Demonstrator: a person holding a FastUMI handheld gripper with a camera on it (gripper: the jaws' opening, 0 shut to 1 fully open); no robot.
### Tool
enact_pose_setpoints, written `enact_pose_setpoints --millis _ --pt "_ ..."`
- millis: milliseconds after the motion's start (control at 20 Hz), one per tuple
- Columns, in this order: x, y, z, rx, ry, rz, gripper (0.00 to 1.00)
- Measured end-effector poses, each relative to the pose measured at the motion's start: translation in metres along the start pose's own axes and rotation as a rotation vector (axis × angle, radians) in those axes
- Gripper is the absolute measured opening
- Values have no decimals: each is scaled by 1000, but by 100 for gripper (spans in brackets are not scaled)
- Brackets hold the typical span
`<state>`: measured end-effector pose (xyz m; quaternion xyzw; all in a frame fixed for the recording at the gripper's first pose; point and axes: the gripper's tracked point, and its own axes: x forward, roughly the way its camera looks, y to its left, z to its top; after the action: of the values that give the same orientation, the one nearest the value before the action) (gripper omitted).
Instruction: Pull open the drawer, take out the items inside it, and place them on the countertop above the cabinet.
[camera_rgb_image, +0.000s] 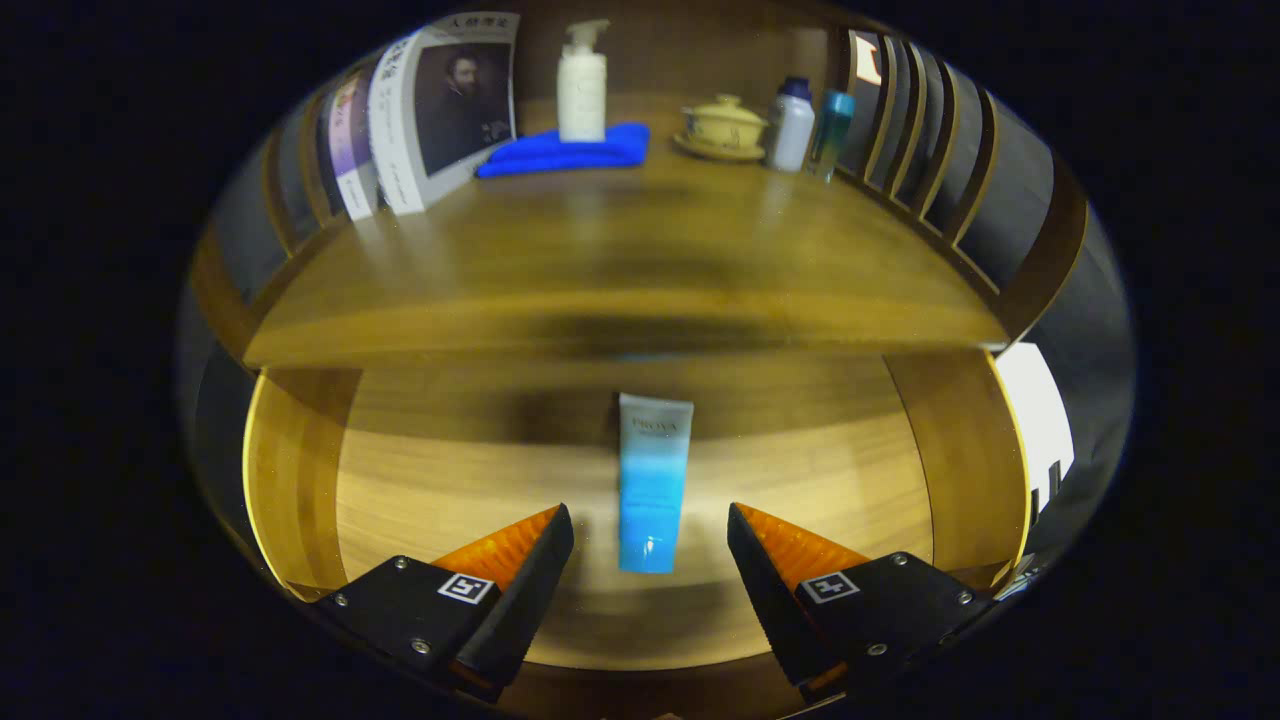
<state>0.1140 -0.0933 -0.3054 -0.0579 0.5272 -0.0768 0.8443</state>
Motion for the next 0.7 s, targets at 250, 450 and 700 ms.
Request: enact_pose_setpoints --millis 250,450,700 --pt "9 3 -7 -17 72 25 95" --pt "17 9 -18 -70 126 41 89" --pt "25 16 -23 -61 129 86 64"
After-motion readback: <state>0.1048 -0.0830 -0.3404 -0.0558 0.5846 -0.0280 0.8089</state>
